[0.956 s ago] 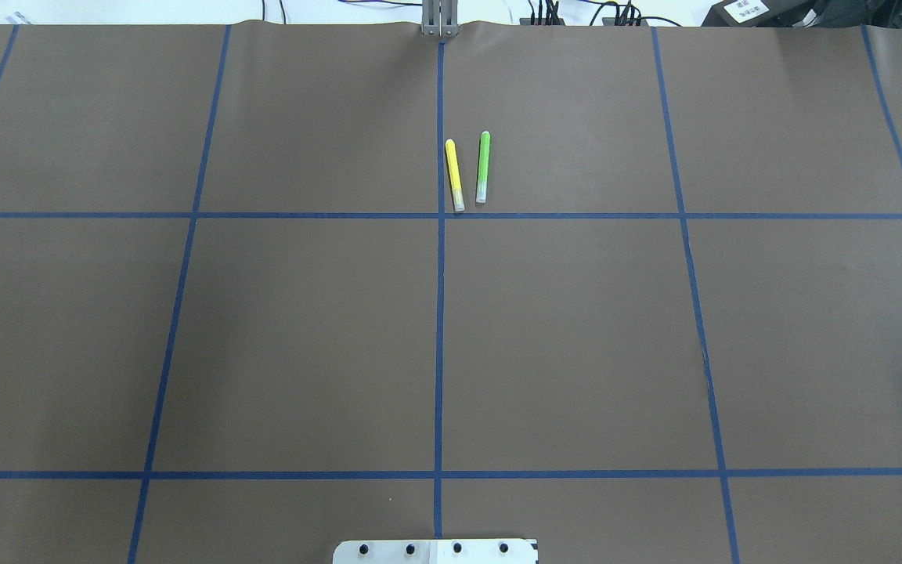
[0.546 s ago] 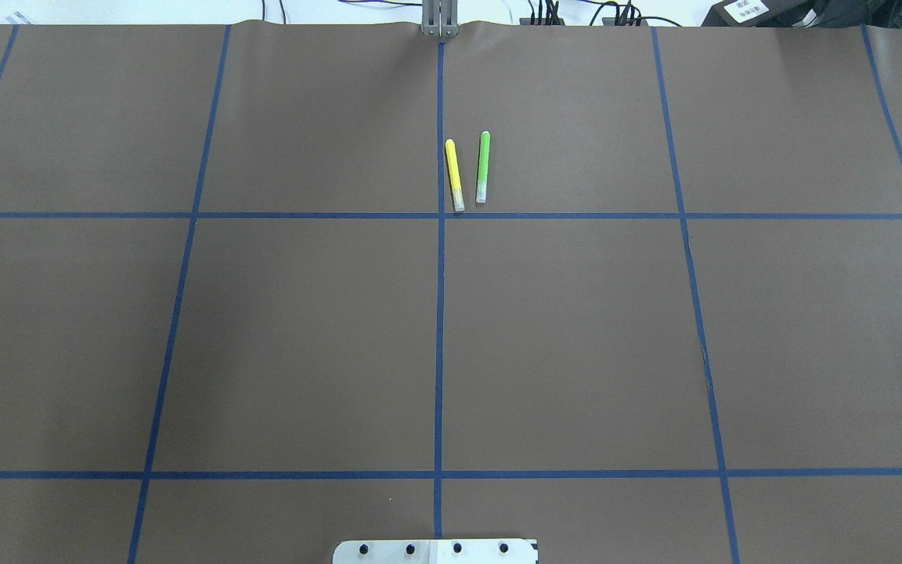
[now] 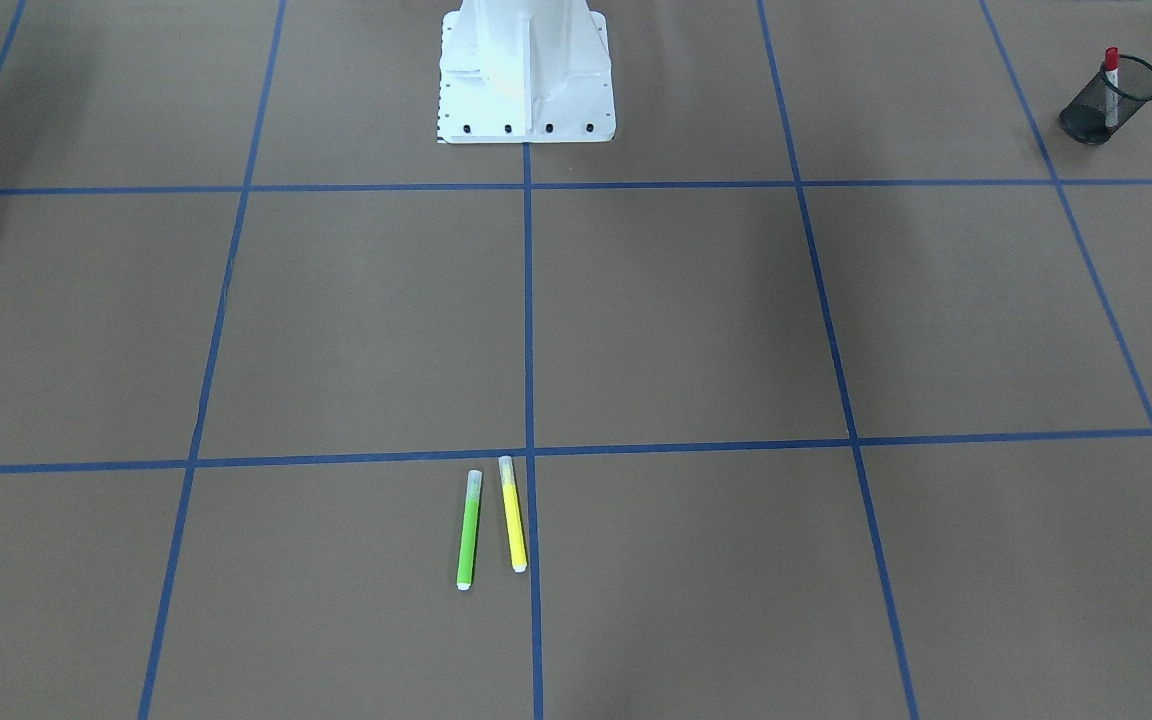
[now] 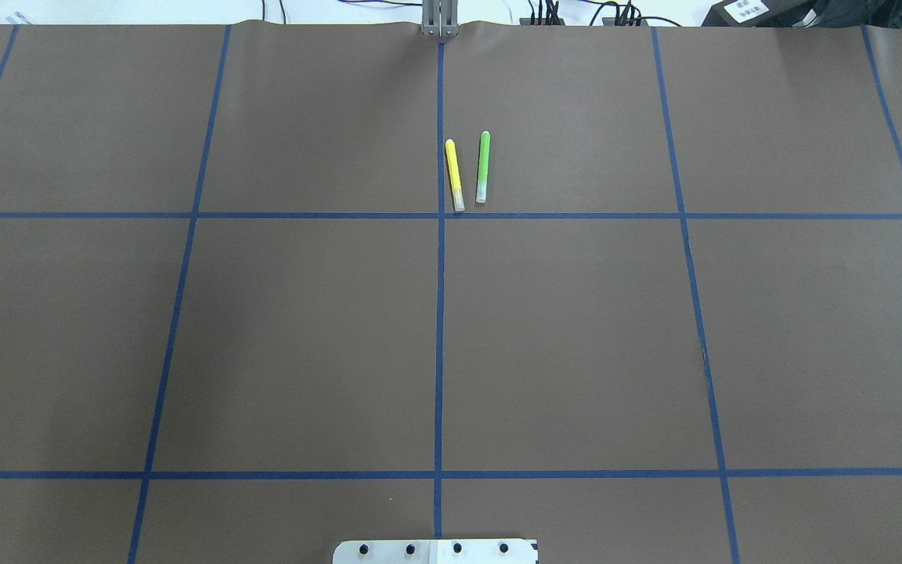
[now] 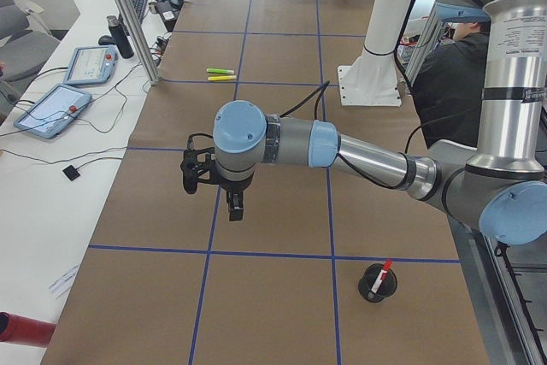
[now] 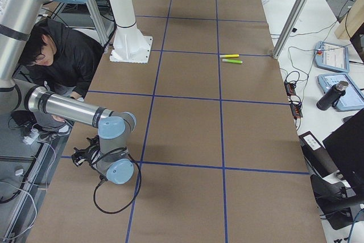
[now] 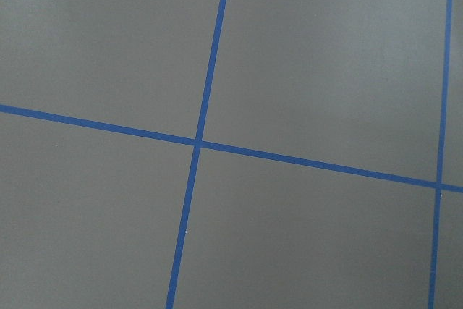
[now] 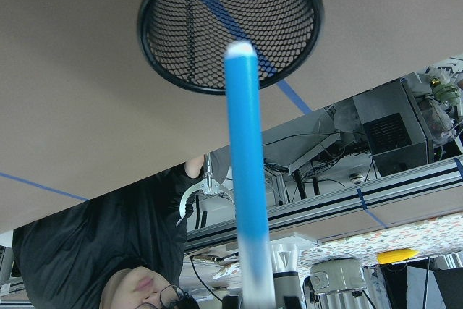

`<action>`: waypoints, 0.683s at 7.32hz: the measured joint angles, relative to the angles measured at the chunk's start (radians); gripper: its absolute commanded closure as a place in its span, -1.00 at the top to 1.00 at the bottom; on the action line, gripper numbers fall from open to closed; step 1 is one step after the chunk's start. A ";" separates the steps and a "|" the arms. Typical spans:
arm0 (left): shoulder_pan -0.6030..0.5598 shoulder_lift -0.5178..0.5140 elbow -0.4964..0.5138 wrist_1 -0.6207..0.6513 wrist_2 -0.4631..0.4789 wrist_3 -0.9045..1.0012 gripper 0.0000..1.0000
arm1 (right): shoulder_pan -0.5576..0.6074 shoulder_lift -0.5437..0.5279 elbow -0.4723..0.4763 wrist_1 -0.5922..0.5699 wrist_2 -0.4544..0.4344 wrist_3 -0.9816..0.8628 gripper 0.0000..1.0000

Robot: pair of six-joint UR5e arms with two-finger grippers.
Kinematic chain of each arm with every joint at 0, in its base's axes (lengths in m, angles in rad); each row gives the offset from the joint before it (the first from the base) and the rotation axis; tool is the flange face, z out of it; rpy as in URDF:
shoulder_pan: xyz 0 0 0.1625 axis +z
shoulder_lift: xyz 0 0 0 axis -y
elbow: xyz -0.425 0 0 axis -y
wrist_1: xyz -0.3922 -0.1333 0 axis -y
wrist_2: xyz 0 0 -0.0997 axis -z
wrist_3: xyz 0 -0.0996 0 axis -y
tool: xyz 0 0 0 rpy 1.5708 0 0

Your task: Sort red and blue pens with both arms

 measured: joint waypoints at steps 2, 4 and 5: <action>0.001 0.001 0.002 0.001 0.002 0.000 1.00 | 0.000 0.019 -0.007 0.015 0.002 0.003 0.99; 0.002 0.011 0.004 0.005 0.006 -0.013 1.00 | 0.000 0.087 -0.010 0.106 -0.010 0.082 0.99; 0.003 0.015 0.006 0.006 0.008 -0.021 1.00 | 0.000 0.133 -0.011 0.169 -0.030 0.168 0.99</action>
